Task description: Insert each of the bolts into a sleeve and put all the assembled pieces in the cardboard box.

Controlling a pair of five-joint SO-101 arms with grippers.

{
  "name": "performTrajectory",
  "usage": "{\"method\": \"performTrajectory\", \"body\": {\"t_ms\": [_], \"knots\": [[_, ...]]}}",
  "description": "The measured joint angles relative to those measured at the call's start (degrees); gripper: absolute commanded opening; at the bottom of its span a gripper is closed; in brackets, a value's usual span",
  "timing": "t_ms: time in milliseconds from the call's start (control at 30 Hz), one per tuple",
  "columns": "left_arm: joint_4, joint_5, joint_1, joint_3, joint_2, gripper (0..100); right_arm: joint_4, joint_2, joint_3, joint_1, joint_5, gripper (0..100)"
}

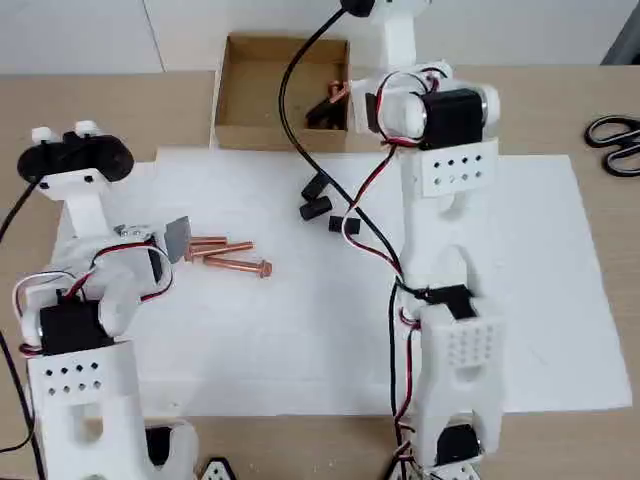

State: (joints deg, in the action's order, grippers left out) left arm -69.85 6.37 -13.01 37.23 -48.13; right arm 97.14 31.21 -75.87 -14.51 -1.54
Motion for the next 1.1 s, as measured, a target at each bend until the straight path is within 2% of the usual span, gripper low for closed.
{"method": "performTrajectory", "body": {"t_ms": [300,500,567,833,1100], "knots": [[0.0,0.0,0.0,0.0,0.0,27,-0.1,-25.8,39.4,-0.1,0.0,20.6],[0.0,0.0,0.0,0.1,0.0,27,-5.7,-29.3,60.2,0.0,-0.4,21.8],[0.0,0.0,0.0,0.8,0.0,27,-9.4,-28.8,64.1,0.9,-3.6,24.6],[0.0,0.0,0.0,2.5,0.0,27,-17.3,-17.8,65.6,0.2,-20.9,25.9],[0.0,0.0,0.0,3.2,0.0,27,-17.9,-1.7,50.1,-0.5,-30.5,25.8]]}}
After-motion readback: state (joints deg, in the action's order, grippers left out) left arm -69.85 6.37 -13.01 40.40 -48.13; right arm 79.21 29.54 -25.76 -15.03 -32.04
